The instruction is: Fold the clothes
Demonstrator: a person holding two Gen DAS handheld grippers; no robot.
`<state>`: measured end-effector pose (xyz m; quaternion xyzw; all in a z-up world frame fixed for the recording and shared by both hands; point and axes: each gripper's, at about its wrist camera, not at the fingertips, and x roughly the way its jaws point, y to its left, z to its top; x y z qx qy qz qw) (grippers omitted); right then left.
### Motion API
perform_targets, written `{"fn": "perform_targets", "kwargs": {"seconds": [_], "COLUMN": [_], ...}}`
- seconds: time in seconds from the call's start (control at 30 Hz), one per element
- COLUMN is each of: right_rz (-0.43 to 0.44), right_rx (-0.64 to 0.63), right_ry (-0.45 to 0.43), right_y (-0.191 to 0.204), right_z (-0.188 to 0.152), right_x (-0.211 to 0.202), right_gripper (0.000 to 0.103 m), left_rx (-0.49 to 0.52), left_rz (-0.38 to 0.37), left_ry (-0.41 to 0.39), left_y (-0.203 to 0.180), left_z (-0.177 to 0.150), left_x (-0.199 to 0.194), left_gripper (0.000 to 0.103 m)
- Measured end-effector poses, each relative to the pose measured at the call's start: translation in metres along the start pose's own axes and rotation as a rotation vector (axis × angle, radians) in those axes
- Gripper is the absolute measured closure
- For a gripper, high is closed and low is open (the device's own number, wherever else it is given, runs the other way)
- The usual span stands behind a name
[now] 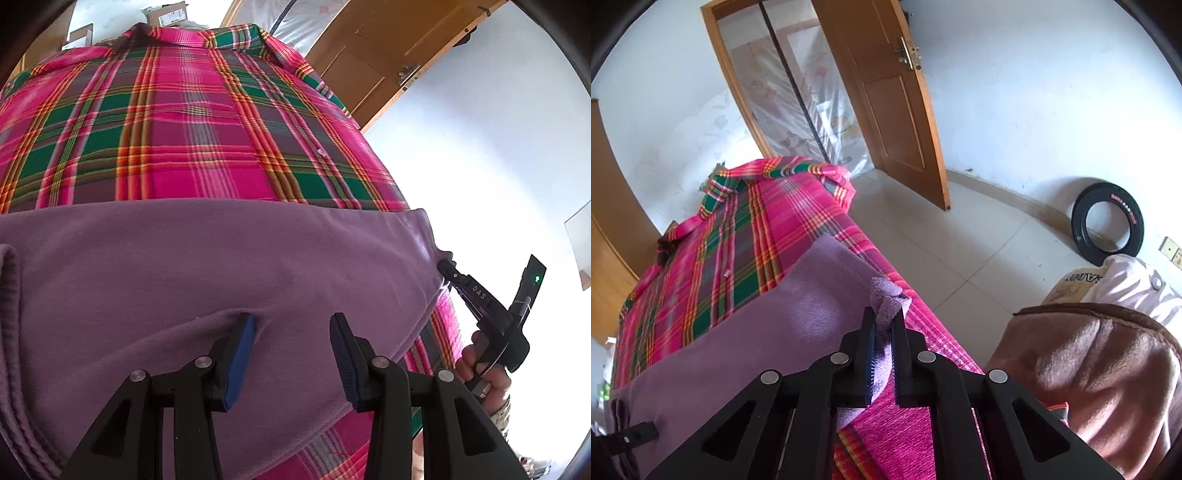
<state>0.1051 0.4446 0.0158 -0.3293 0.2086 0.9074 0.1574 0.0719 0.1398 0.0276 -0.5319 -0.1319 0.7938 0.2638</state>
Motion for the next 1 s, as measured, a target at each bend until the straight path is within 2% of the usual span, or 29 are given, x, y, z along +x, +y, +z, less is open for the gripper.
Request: {"fn": "perform_targets", "kwargs": {"seconds": [0.43,0.6,0.73,1.0], "right_rz": [0.044,0.062,0.113,0.194], "right_rx": [-0.035,-0.072,-0.111,-0.2], "right_ry": [-0.046,-0.09,-0.128,-0.142], "right_y": [0.009,0.018,0.032,0.068], "right_z": [-0.003,0.0,0.002,-0.003], "right_x": [-0.015,-0.028,-0.043,-0.062], "right_gripper": [0.096,0.096,0.096,0.096], "left_rx": [0.055,0.043,0.034,0.007], "left_rz": [-0.117,-0.128,-0.137,-0.162], "left_ry": [0.07,0.08,0.087,0.098], "left_y": [-0.037,-0.035,-0.034,-0.026], "left_z": [0.007,0.007,0.007,0.007], "left_x": [0.034,0.036,0.038,0.036], "left_gripper": [0.06,0.06,0.06,0.061]}}
